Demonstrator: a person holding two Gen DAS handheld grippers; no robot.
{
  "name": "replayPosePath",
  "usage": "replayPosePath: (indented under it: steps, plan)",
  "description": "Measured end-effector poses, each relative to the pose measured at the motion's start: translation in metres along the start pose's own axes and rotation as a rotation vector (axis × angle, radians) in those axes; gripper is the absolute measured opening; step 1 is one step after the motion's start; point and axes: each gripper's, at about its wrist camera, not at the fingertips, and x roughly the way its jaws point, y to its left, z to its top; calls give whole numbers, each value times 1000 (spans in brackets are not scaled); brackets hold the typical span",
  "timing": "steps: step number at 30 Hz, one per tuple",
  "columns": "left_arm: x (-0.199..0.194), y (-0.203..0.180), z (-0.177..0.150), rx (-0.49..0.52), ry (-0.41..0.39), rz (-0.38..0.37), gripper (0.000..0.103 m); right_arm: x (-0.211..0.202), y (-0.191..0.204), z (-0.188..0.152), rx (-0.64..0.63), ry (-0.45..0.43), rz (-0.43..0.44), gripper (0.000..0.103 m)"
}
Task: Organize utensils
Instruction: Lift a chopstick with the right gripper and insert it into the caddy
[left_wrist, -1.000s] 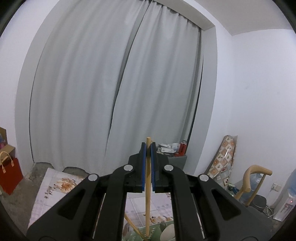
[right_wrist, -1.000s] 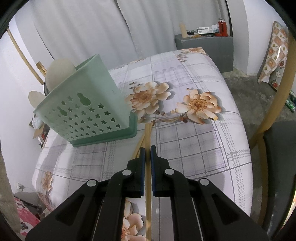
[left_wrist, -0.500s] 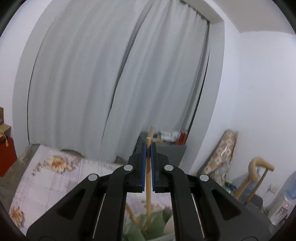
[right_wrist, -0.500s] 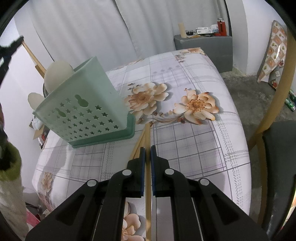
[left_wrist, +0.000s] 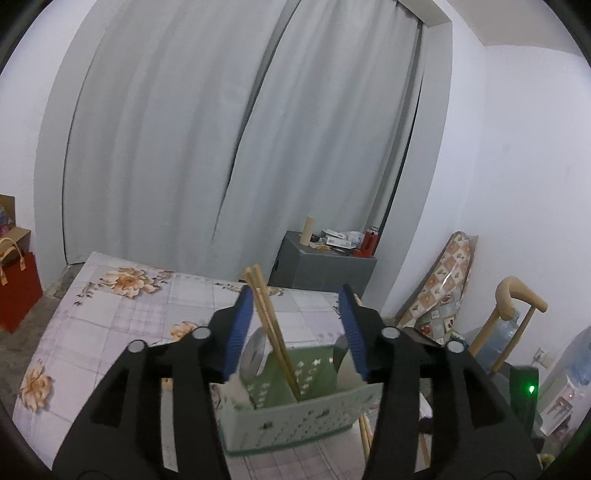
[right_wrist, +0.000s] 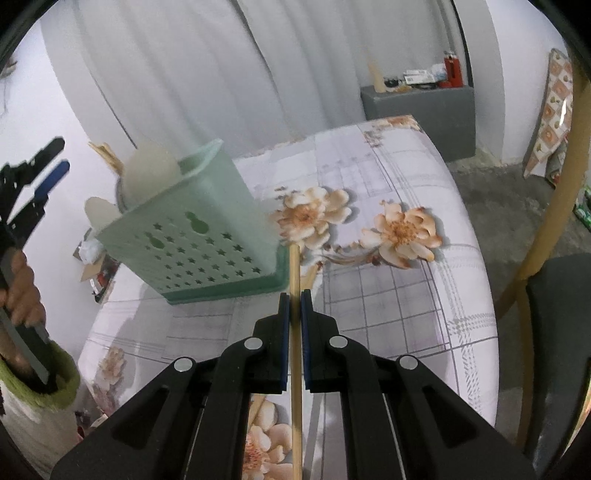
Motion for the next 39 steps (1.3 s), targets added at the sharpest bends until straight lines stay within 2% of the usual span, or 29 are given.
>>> replayPosePath:
  steps: [5,8,13,16,19,22,29,34,39]
  plan:
    - [-19,1,-16,7,8,17,60,-13,8,6,-26,-28,27,6]
    - [-26,5,-33,13,41,34,64,-22,11,11,-34,-49,39,6]
    - [-21,15,-82,-14,187,63,66,-38,17,25,-30,-91,104,6]
    - [-16,21,-108,-35,275,82,66,-52,32,42,-69,-148,141,6]
    - [-15,26,-125,-68,320,94,66,-73,54,64,-128,-243,190,6]
    - [-18,33,-134,-95,330,108,66,-99,81,92,-188,-362,249,6]
    - [-20,43,-135,-128,323,127,66,-134,133,135,-296,-524,359,6]
    - [-20,47,-139,-146,330,130,66,-127,161,151,-370,-564,335,6]
    - [-22,52,-139,-157,329,135,66,-97,177,153,-426,-532,260,6]
